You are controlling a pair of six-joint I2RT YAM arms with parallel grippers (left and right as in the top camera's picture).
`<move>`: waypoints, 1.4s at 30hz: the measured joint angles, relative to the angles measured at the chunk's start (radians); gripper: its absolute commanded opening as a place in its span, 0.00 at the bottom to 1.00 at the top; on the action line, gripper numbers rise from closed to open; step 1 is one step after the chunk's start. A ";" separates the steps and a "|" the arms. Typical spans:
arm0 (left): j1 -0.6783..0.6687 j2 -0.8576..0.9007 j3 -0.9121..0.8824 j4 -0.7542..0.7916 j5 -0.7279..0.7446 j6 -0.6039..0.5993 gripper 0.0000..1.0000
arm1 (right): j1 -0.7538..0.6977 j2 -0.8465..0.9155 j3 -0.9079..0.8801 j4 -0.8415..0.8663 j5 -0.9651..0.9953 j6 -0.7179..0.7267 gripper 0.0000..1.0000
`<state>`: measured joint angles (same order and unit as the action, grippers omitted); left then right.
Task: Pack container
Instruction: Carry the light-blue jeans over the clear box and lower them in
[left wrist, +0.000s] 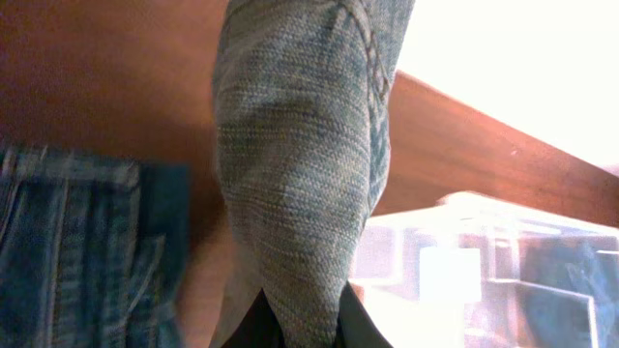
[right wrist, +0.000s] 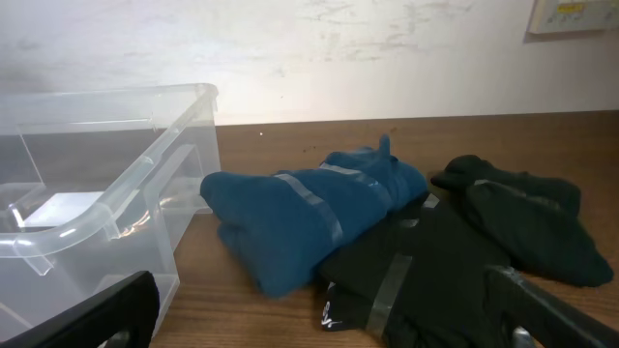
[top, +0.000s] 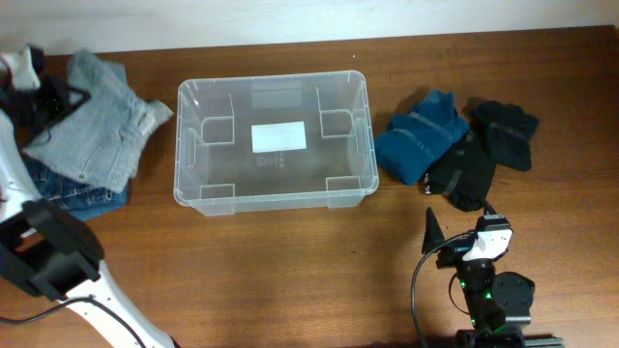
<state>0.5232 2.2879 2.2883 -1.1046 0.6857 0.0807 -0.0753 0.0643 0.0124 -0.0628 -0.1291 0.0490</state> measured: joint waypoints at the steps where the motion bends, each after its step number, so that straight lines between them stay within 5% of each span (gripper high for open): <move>1: -0.030 -0.024 0.061 -0.037 -0.031 -0.016 0.01 | 0.000 0.000 0.000 0.000 0.000 -0.001 0.98; 8: -0.183 -0.191 0.264 -0.137 -0.161 -0.208 0.01 | 0.000 0.000 0.000 0.000 0.000 0.000 0.98; 18: -0.392 -0.276 0.278 -0.299 -0.234 -0.599 0.01 | 0.000 0.000 0.000 0.000 0.000 0.000 0.98; 25: -0.651 -0.276 0.277 -0.397 -0.461 -0.798 0.01 | 0.000 0.000 0.000 0.000 0.000 0.000 0.99; 31: -0.768 -0.276 0.277 -0.391 -0.629 -0.890 0.01 | 0.000 0.000 0.000 0.000 0.000 0.000 0.98; 42: -0.778 -0.185 0.184 -0.286 -0.721 -0.939 0.01 | 0.000 0.000 0.000 0.000 0.000 0.000 0.98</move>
<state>-0.2550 2.1025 2.4725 -1.3903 -0.0349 -0.8581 -0.0753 0.0643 0.0124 -0.0628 -0.1287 0.0486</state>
